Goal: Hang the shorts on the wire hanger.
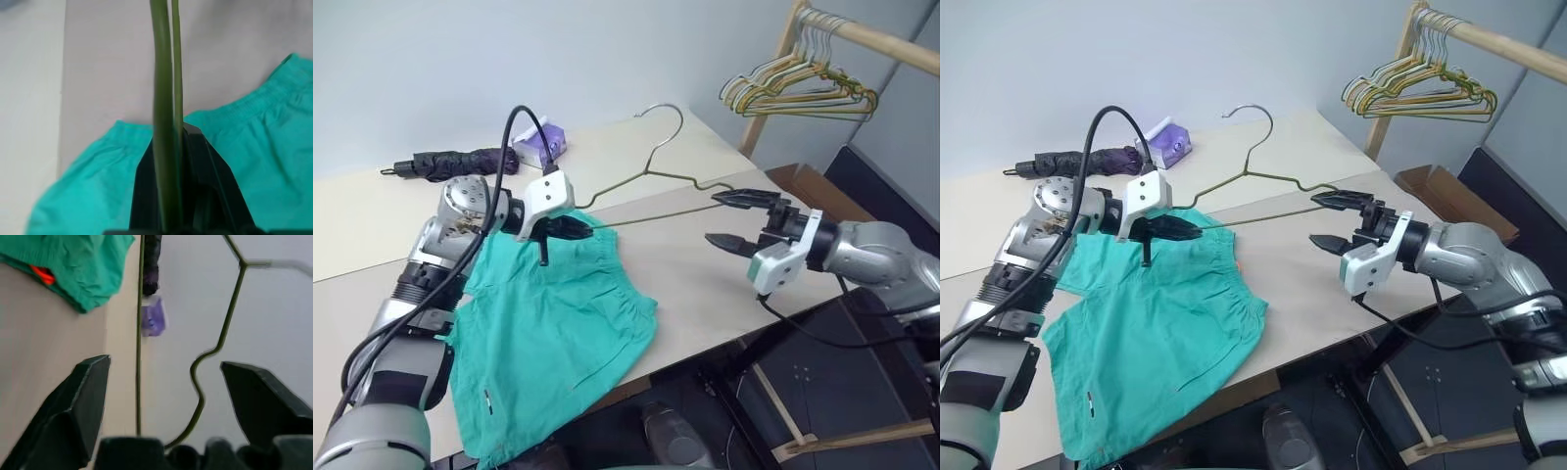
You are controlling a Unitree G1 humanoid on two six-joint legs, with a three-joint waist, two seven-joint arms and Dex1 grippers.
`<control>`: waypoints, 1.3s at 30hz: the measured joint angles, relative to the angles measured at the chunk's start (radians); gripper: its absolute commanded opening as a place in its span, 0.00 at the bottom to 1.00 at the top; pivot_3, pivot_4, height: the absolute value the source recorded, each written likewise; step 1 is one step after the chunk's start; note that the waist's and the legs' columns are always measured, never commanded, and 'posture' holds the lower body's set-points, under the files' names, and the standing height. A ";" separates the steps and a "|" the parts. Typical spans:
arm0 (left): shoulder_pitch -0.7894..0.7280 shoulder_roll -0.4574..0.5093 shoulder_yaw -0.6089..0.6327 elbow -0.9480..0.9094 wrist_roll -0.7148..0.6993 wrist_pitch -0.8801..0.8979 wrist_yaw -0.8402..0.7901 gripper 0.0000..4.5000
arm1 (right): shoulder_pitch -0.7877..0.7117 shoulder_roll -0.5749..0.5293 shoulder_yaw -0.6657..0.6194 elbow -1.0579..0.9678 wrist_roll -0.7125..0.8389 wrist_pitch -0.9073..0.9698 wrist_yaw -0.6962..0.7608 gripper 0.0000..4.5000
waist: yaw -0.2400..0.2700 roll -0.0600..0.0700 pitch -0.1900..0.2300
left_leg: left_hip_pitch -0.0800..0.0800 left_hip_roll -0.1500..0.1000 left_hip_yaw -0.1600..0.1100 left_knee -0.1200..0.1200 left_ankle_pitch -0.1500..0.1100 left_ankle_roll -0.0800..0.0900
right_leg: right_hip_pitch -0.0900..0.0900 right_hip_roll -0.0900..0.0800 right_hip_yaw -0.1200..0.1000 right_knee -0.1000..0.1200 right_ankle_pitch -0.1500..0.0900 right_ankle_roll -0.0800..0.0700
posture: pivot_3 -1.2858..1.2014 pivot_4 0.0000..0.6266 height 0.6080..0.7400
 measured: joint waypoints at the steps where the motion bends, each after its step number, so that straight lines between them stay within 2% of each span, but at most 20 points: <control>1: 0.000 0.005 0.000 0.015 0.014 -0.045 -0.002 0.00 | 0.005 -0.007 -0.006 -0.031 0.070 0.083 0.052 0.99 | 0.000 0.000 0.000 | 0.000 0.000 0.000 0.000 0.000 0.000 | 0.000 0.000 0.000 0.000 0.000 0.000 | 0.44 0.00 1.00; 4: 0.000 0.009 -0.003 0.052 0.052 -0.183 -0.003 0.00 | -0.021 -0.044 -0.019 -0.134 0.275 0.396 0.228 0.99 | 0.005 0.000 -0.001 | 0.001 0.000 0.000 0.000 0.000 0.000 | 0.000 0.000 0.000 0.000 0.000 0.000 | 0.45 0.00 1.00; 7: 0.000 0.008 -0.003 0.069 0.054 -0.237 -0.018 0.00 | -0.071 -0.060 -0.044 -0.173 0.349 0.622 0.332 0.99 | 0.016 0.000 -0.001 | -0.001 0.000 0.000 0.000 0.000 0.000 | -0.002 0.000 0.000 0.000 0.000 0.000 | 0.45 0.01 1.00; 11: 0.003 0.005 0.002 0.053 0.044 -0.242 -0.042 0.00 | -0.141 -0.013 -0.031 -0.160 0.314 0.787 0.386 0.99 | 0.037 0.001 -0.001 | -0.004 0.000 0.001 0.000 0.000 0.000 | -0.005 0.000 0.000 0.001 0.000 0.000 | 0.45 0.00 1.00; 15: 0.012 0.001 0.010 0.024 0.030 -0.243 -0.056 0.00 | -0.228 0.026 0.066 -0.115 0.181 0.921 0.419 0.99 | 0.056 0.001 -0.001 | -0.010 0.000 0.002 0.002 0.000 0.000 | -0.013 0.000 0.001 0.003 0.000 0.001 | 0.46 0.00 1.00; 19: 0.012 -0.004 0.011 0.015 0.029 -0.241 -0.059 0.00 | -0.275 0.096 0.101 -0.077 0.130 1.010 0.456 0.99 | 0.075 0.002 -0.001 | -0.015 0.000 0.002 0.004 0.000 0.000 | -0.017 0.000 0.001 0.005 0.001 0.001 | 0.46 0.00 1.00; 22: 0.012 -0.008 0.012 0.015 0.029 -0.242 -0.060 0.00 | -0.308 0.133 0.106 -0.066 0.108 1.049 0.480 0.87 | 0.084 0.002 -0.001 | -0.017 0.000 0.001 0.005 0.000 0.000 | -0.018 0.000 0.000 0.005 0.001 0.001 | 0.46 0.00 1.00; 27: 0.012 -0.011 0.012 0.016 0.029 -0.245 -0.063 0.00 | -0.322 0.164 0.109 -0.064 0.073 1.067 0.517 0.48 | 0.103 0.002 -0.001 | -0.017 0.000 0.001 0.006 0.000 0.000 | -0.018 0.000 0.000 0.004 0.001 0.002 | 0.46 0.00 1.00; 33: 0.012 -0.013 0.017 0.016 0.029 -0.245 -0.064 0.00 | -0.322 0.199 0.111 -0.041 0.040 1.067 0.536 0.05 | 0.104 0.002 -0.001 | -0.017 0.000 0.001 0.006 0.000 0.000 | -0.018 0.000 0.000 0.004 0.001 0.002 | 0.46 0.00 1.00; 34: 0.012 -0.012 0.025 0.019 0.029 -0.245 -0.061 0.00 | -0.322 0.203 0.112 -0.042 0.038 1.063 0.550 0.00 | 0.103 0.002 -0.001 | -0.017 0.000 0.001 0.006 0.000 0.000 | -0.018 0.000 0.000 0.004 0.001 0.002 | 0.46 0.00 1.00; 39: 0.011 -0.007 0.033 0.021 0.031 -0.249 -0.073 0.00 | -0.318 0.208 0.107 -0.049 0.037 1.047 0.570 0.00 | 0.104 0.002 -0.002 | -0.018 0.000 0.001 0.007 0.000 0.000 | -0.018 0.000 -0.001 0.004 0.001 0.002 | 0.46 0.00 1.00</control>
